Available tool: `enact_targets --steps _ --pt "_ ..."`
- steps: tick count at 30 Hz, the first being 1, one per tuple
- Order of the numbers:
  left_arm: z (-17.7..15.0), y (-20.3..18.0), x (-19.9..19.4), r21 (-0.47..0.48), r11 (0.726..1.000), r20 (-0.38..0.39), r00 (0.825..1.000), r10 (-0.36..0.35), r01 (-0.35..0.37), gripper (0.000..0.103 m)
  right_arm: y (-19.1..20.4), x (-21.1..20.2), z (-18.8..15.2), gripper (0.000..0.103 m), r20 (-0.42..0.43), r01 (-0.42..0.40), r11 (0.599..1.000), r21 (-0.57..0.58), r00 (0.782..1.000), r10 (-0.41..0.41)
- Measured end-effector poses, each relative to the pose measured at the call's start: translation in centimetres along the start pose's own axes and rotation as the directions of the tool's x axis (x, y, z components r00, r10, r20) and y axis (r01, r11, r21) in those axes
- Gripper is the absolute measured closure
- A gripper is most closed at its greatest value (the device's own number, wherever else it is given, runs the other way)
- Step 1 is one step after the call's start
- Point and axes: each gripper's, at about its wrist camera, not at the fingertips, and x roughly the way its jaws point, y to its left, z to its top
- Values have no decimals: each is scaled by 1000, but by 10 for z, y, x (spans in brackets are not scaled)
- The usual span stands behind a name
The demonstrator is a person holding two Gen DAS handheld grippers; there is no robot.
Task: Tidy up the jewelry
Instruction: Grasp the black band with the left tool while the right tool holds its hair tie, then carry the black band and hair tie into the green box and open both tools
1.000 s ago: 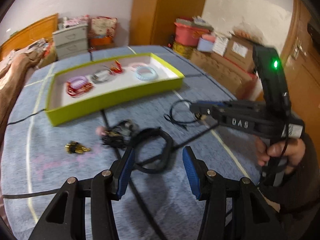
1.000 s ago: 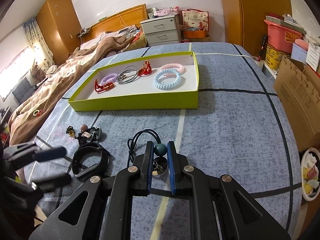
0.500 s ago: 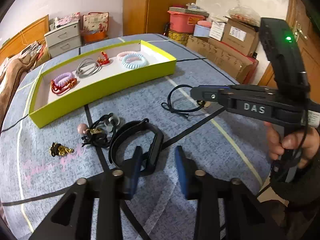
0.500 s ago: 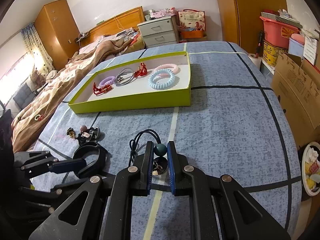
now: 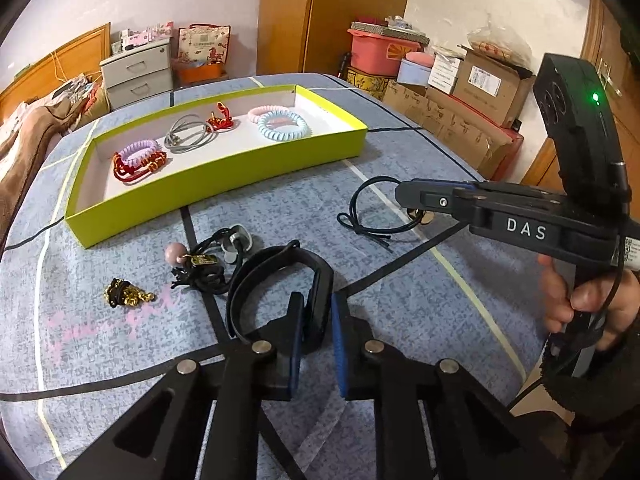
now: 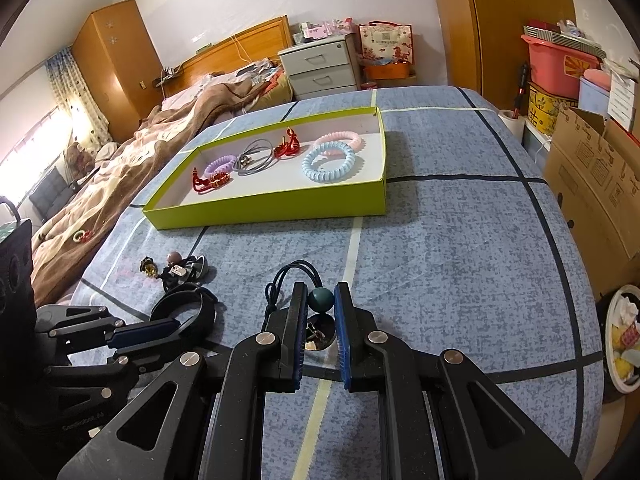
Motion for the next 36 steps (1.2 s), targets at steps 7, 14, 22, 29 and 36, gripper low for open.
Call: enact_targets --steps 7,14,22,29,36 --pt "2 4 -6 -13 1000 21 1000 1 -1 90 1 -2 0 89 7 2 1000 -1 1000 -2" --pt "5 12 -18 -51 999 59 998 11 -8 90 1 -7 2 89 24 -5 1000 4 1000 4" --pt "9 23 -32 -79 996 100 994 37 -29 90 3 -14 6 89 46 -8 1000 2 999 8" --pt "14 32 -44 -96 994 130 990 56 -43 90 8 -18 13 89 65 -14 1000 -5 998 14" --pt "32 55 -56 -124 989 162 981 105 -85 90 17 -26 36 89 111 -31 999 -25 993 33"
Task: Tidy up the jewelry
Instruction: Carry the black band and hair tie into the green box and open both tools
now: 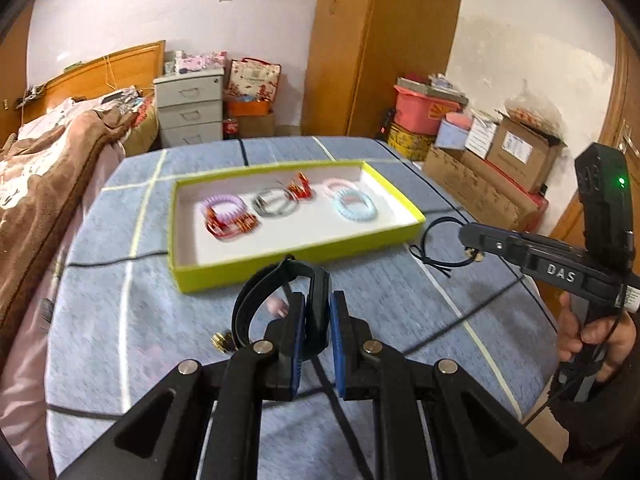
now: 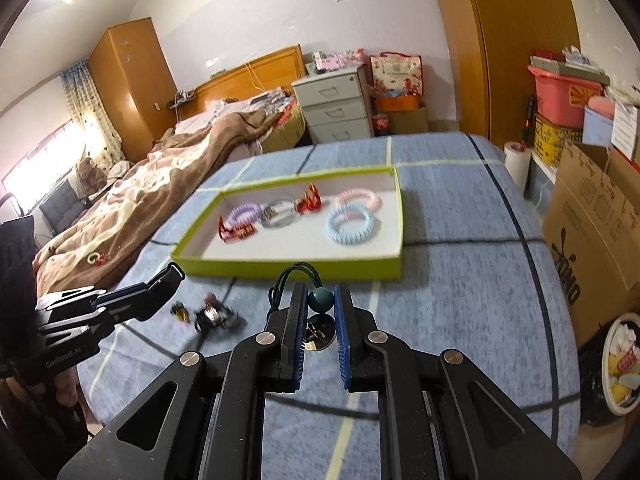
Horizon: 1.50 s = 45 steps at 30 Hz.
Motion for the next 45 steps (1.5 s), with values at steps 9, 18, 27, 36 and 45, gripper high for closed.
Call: enact_targets --steps 9,18,27,36,45 --pt "37 30 14 -16 999 14 999 49 -48 90 11 26 37 89 24 -22 1000 -7 999 22" --pt "50 45 55 -31 998 -38 998 57 -58 90 8 73 55 89 -31 -43 999 7 999 43" --pt "45 51 76 -56 997 -78 996 52 -56 90 1 111 62 89 -91 -34 999 16 995 36" --pt "42 56 90 -71 996 -115 992 46 -55 90 1 137 66 89 -151 15 999 -30 988 -20" --pt "42 55 95 -76 996 -120 992 36 -45 90 0 150 65 89 -175 51 996 -71 983 -62"
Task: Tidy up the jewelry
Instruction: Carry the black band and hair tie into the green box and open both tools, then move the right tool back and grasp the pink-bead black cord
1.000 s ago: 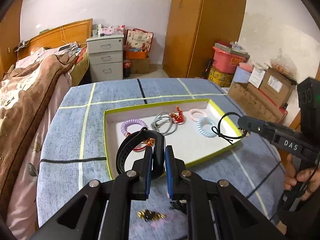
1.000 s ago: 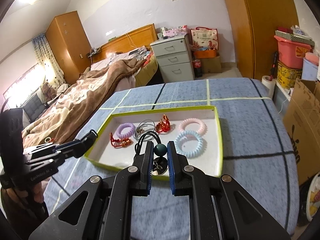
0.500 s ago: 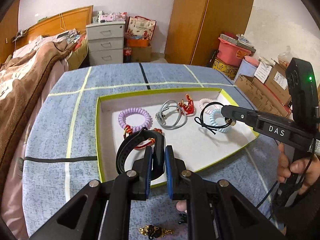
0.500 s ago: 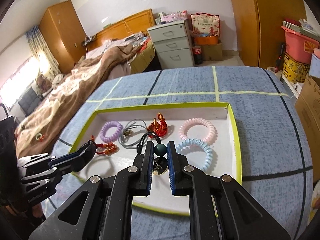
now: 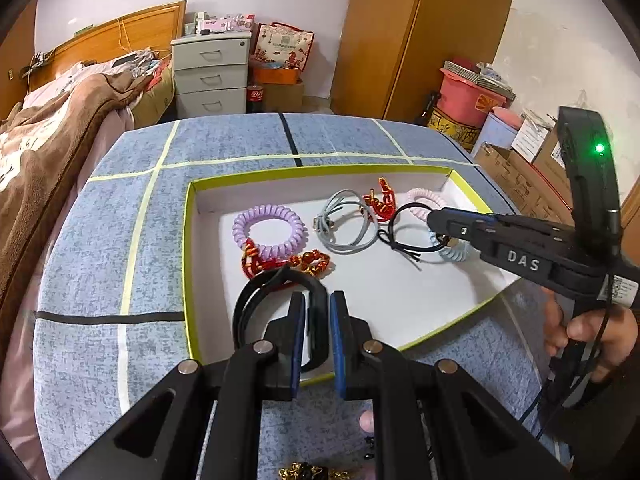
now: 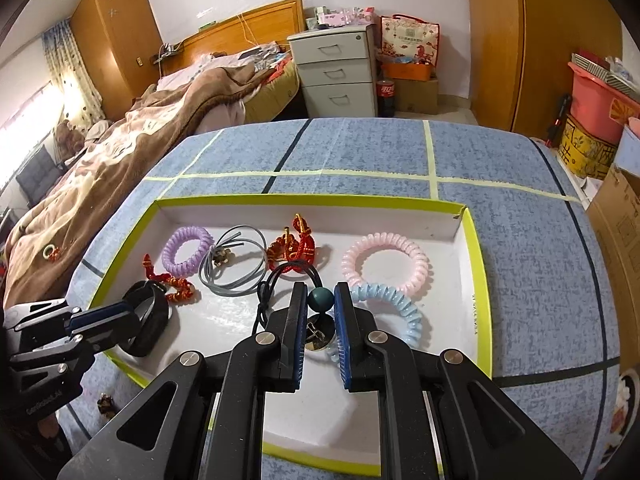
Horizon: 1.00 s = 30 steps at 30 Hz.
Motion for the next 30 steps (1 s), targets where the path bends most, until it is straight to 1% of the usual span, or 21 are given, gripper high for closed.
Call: enact_targets --steps 4,11,15,17,18,19,20,23,25,29,30 --pt "0 3 3 -12 1000 -11 1000 -6 6 90 0 2 -1 89 -10 8 1000 -7 1000 -8" --pt "-1 3 5 -14 1000 -14 1000 -6 5 90 2 3 1 89 -4 22 1000 -11 1000 -22" --pt "-1 3 5 -16 1000 -14 1000 -19 18 89 3 3 0 88 2 26 1000 -15 1000 -26" --pt "-1 3 5 -16 1000 -16 1000 -15 15 89 3 3 0 83 3 27 1000 -12 1000 -27" --pt "-1 3 5 -14 1000 -15 1000 -17 17 89 3 2 0 75 7 23 1000 -10 1000 -23" --pt "-1 2 5 -13 1000 -14 1000 -22 21 88 3 1 0 64 10 20 1000 -9 1000 -20" --pt "0 3 5 -13 1000 -13 1000 -24 24 88 3 0 0 61 14 20 1000 -7 1000 -20" --pt "0 3 2 -18 1000 -5 1000 -22 22 82 2 -3 0 61 19 18 1000 -6 1000 -18" --pt "0 2 0 -17 999 1 1000 -27 27 76 4 -5 0 61 20 18 1000 -6 1000 -18" --pt "-2 2 -7 -17 1000 13 1000 -21 21 74 5 -13 -2 61 33 15 1000 -3 999 -15" --pt "-2 1 -10 -12 1000 20 1000 -23 23 71 6 -17 -2 61 41 12 1000 -2 999 -12"
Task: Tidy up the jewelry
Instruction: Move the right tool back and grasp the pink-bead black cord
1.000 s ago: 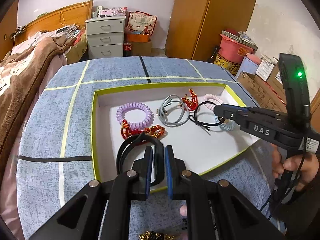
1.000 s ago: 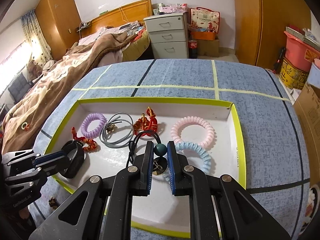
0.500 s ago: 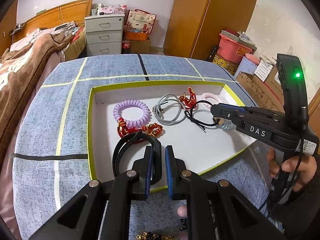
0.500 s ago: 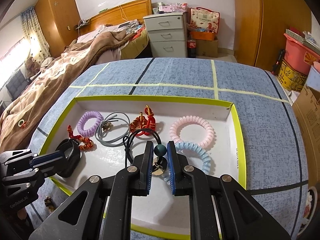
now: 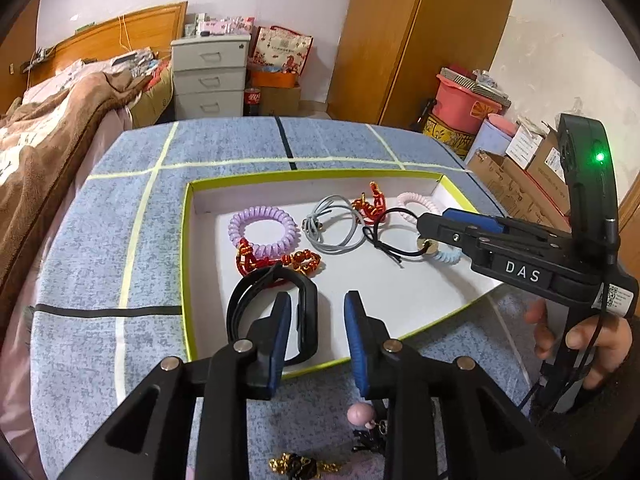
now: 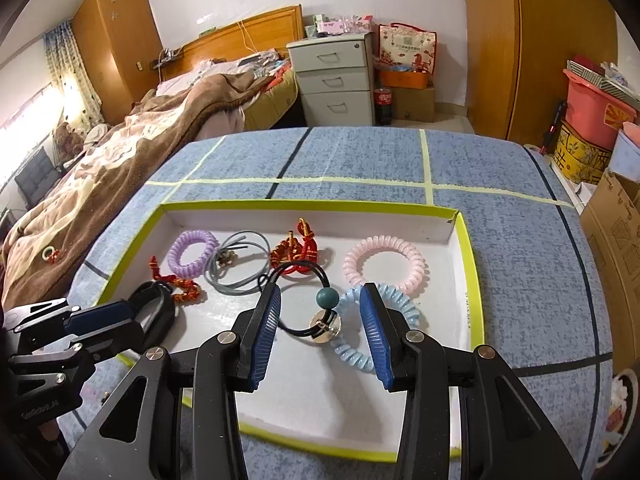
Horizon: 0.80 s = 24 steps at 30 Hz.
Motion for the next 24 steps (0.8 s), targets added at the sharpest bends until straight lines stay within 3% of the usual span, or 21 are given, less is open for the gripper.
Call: enact_targets --steps 3,11,24 --pt "-3 -3 -10 6 1000 19 1000 -3 3 62 3 -10 -2 61 16 -6 1000 0 1000 6" --pt "-20 2 -39 -28 1000 63 998 11 -9 61 20 -44 -22 61 45 -76 996 -42 996 78" --pt "-62 27 -73 -117 993 96 994 45 -33 60 60 -44 -64 60 -27 -198 976 -95 980 196"
